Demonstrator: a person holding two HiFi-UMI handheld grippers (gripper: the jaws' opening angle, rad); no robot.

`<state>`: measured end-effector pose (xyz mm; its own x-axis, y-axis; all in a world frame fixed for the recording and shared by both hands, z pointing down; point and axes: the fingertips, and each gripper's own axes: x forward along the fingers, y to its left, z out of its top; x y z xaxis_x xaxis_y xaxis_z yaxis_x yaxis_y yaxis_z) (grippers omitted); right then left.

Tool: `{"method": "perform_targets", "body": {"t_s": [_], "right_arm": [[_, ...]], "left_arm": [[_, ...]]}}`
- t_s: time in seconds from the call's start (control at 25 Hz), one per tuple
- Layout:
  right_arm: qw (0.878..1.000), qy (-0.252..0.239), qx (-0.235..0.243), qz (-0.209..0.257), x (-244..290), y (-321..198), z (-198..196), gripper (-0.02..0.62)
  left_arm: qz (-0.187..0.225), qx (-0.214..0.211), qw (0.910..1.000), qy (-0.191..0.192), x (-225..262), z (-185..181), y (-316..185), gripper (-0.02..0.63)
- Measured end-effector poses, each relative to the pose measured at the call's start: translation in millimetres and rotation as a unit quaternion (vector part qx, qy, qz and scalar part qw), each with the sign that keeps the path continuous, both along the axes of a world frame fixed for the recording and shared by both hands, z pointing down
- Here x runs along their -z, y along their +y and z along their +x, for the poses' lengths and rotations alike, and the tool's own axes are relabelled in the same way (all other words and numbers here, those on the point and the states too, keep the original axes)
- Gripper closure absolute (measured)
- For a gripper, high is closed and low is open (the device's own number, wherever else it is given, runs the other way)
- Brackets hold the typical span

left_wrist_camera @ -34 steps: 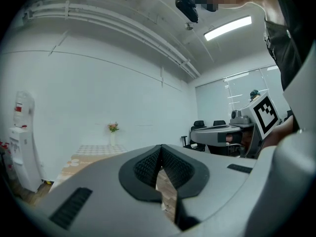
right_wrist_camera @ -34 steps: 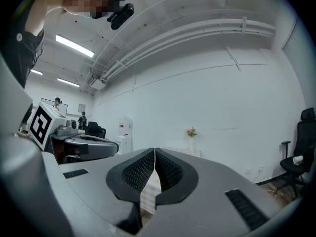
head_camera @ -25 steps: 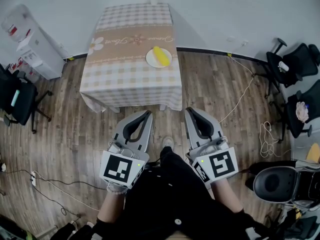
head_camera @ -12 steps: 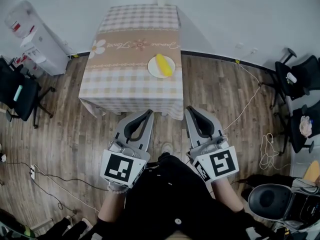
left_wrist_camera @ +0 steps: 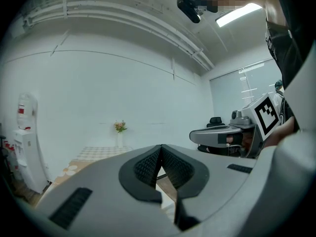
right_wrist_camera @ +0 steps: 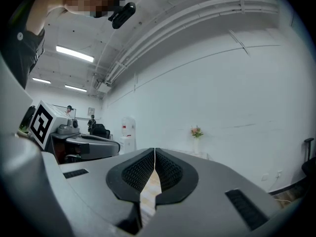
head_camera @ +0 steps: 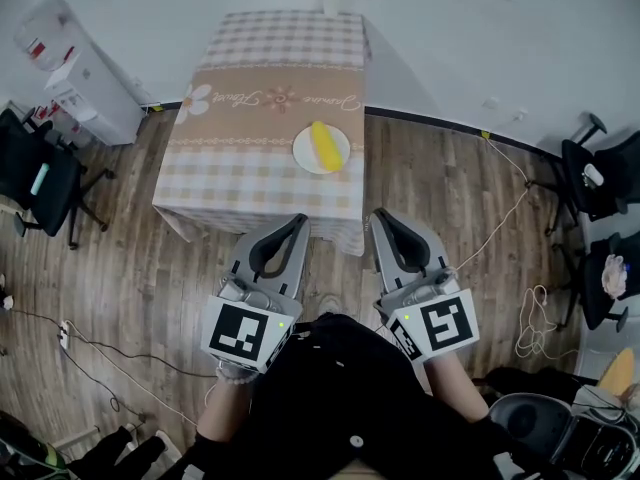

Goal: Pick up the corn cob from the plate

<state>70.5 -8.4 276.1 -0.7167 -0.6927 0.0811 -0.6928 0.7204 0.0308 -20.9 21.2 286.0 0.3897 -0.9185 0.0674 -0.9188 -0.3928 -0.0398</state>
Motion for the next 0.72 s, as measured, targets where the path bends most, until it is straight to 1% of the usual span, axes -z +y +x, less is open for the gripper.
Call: {"method": "perform_targets", "body": {"t_s": [0.24, 0.44, 0.72], "right_arm": [[1.0, -0.005, 0.01, 0.0, -1, -28, 9, 0.554], [1.0, -0.005, 0.015, -0.005, -5, -41, 17, 0.554], [1.0, -0.011, 0.011, -0.007, -5, -47, 32, 0.554]], "left_arm": [[-0.001, 0.011, 0.9999, -0.002, -2, 10, -24, 0.592], [-0.002, 0.019, 0.9998, -0.001, -2, 17, -36, 0.592], [-0.005, 0.011, 0.9999, -0.005, -2, 34, -45, 0.592]]}}
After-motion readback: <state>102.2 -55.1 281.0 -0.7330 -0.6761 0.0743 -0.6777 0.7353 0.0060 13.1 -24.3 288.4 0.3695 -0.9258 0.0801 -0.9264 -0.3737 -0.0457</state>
